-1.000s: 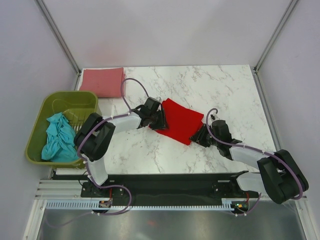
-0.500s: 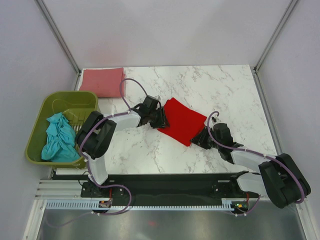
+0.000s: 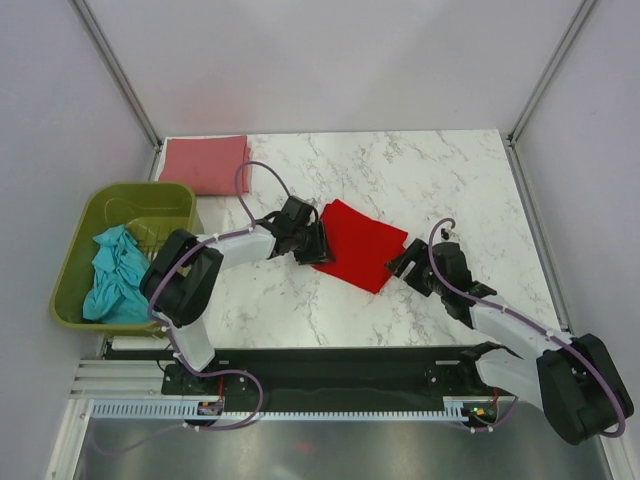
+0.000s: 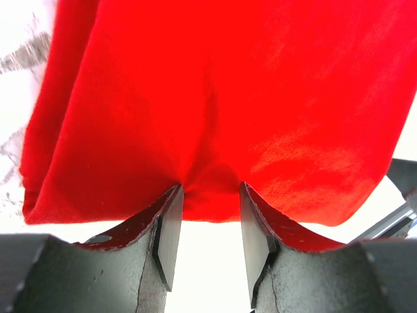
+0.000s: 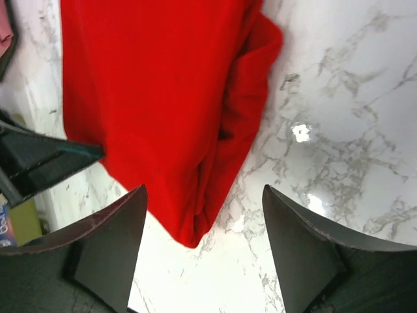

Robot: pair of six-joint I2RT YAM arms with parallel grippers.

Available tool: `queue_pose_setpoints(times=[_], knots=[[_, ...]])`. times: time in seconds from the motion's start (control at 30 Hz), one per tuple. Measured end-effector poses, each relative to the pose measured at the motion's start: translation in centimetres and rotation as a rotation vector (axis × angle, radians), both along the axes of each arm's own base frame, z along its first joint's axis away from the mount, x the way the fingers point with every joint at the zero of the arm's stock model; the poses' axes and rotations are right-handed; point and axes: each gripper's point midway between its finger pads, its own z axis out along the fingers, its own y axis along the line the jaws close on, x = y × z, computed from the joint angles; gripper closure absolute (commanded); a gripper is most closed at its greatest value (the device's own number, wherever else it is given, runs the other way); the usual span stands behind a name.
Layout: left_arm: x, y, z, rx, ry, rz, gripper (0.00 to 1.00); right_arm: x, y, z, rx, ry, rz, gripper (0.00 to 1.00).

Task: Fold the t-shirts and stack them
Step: Fold the tshirt

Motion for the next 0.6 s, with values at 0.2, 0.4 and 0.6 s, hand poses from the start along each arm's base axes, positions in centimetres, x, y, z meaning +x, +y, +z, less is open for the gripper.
queue_pose_setpoints(times=[0.2,0.4,0.6], knots=[[-1.4,-0.6,-0.5,0.007,0.014,-0.024,0.52,0.6,-0.6,-2.2,-0.049,0.075,-0.049,0.16],[-2.6,-1.3,-0.2,0.005,0.013,-0.052,0.50,4.1,0.5,-2.6,-0.109,0.051,-0.005,0.25],[-2.3,-0.1,2.6,-0.017,-0.027,-0.026,0.45,7.4,1.4,-3.6,-0.131,0.012,0.108,0.64]])
